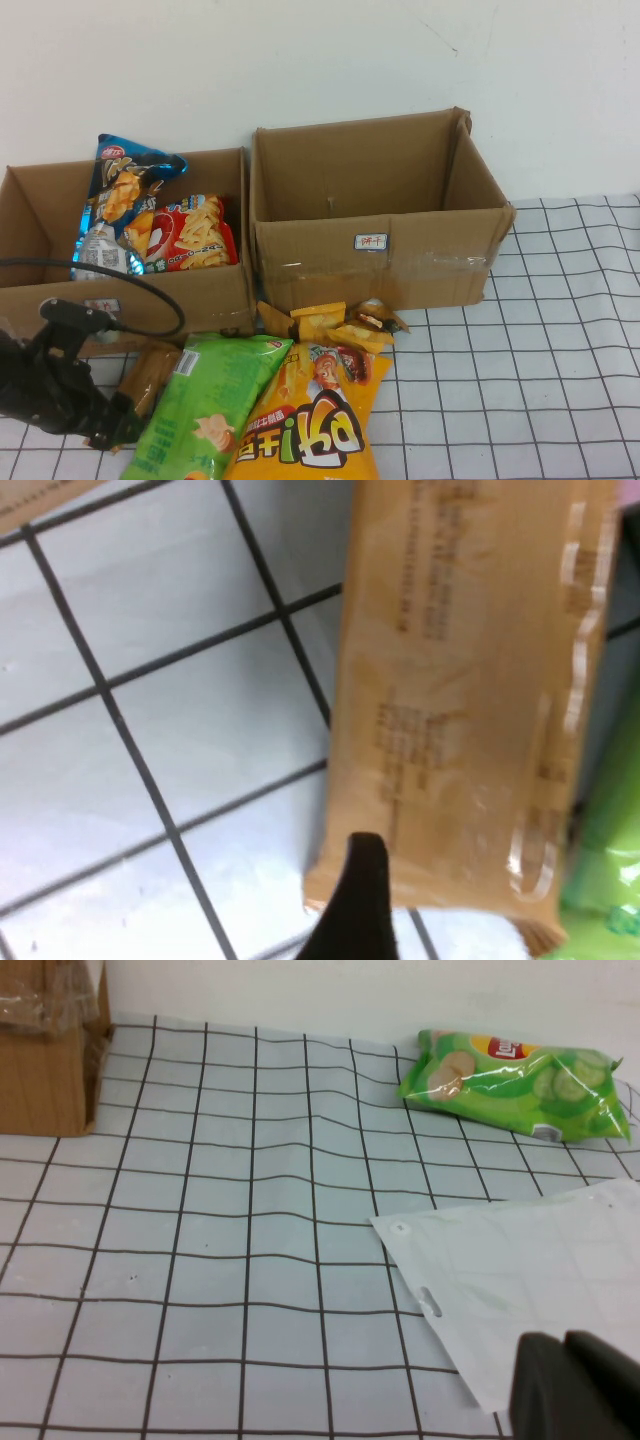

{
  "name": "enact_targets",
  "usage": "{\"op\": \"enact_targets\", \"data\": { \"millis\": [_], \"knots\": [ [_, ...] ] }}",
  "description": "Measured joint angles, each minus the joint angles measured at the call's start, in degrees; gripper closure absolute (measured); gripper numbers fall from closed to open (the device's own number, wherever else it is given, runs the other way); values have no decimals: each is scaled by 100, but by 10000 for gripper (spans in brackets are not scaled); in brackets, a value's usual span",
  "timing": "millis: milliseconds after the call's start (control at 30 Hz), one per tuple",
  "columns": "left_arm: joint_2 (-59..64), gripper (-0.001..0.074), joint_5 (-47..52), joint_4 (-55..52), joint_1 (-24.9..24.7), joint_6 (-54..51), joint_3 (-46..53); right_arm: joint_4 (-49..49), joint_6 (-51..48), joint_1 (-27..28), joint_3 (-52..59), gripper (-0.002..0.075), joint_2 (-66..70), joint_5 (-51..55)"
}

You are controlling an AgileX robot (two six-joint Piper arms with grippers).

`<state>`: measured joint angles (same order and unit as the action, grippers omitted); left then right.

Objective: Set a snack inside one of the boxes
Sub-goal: Pick up the biscuit

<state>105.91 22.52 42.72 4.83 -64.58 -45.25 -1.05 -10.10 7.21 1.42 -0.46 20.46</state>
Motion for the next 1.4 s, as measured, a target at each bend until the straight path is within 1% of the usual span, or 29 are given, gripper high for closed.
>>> {"op": "enact_targets", "data": {
  "millis": [300, 500, 567, 633, 667, 833, 933, 1233, 1400],
  "knots": [
    [556, 144, -506, 1010, 0, -1106, 0, 0, 0, 0, 0, 726, 0, 0],
    [758, 154, -683, 1157, 0, -1337, -22, 0, 0, 0, 0, 726, 0, 0],
    [794, 197, -683, 1157, 0, -1337, -79, 0, 0, 0, 0, 726, 0, 0],
    [815, 280, -635, 1157, 0, -1337, -140, 0, 0, 0, 0, 726, 0, 0],
    [827, 334, -546, 1157, 0, -1337, -188, 0, 0, 0, 0, 726, 0, 0],
    [832, 335, 57, 1157, 0, -1215, -353, 0, 0, 0, 0, 726, 0, 0],
    [620, 337, 334, 1120, 0, -1027, -388, 0, 0, 0, 0, 726, 0, 0],
    [-509, 344, 1288, 528, 0, -213, -388, 0, 0, 0, 0, 726, 0, 0],
    [-1193, 344, 2130, 428, 0, -9, -388, 0, 0, 0, 0, 726, 0, 0]
  ]
}}
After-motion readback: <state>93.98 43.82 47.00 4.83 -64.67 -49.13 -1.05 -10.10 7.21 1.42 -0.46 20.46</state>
